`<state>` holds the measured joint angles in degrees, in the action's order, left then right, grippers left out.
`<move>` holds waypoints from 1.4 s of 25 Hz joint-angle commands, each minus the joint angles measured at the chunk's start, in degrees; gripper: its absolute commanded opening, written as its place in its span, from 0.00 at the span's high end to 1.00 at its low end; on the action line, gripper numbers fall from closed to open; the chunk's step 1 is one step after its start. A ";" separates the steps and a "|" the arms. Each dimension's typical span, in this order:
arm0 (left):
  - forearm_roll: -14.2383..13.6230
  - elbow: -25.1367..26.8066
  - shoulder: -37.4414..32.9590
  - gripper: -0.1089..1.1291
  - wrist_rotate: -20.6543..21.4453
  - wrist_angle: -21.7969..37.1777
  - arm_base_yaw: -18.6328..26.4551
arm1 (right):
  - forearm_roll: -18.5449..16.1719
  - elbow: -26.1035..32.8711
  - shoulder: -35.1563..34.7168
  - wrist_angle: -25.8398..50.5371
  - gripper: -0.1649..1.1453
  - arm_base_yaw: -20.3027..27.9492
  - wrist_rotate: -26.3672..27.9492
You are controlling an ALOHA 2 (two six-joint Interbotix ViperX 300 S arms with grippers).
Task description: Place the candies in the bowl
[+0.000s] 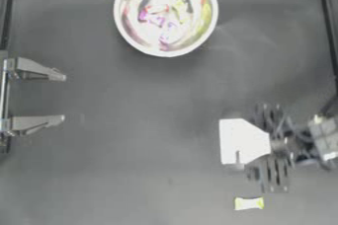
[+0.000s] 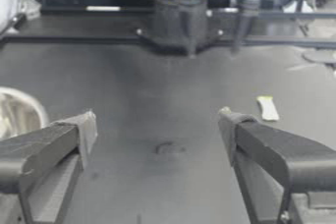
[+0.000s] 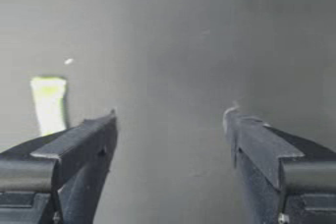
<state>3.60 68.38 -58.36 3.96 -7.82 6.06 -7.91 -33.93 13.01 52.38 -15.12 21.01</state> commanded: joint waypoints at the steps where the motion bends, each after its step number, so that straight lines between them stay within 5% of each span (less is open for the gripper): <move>1: 0.00 -1.14 0.88 0.08 0.00 -0.44 0.09 | 0.09 0.53 -1.49 -0.18 0.16 -3.43 3.87; 16: 0.09 -1.23 0.88 0.08 0.09 -0.44 0.09 | 4.66 -2.81 -7.91 -8.44 0.16 -8.88 10.81; 35: 0.00 -1.05 0.53 0.08 0.18 -0.44 0.97 | 2.46 -2.20 -15.03 -11.69 0.16 -12.30 16.35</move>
<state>3.60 68.38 -58.36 4.22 -7.91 6.94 -5.36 -37.35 -2.64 41.13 -27.07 37.27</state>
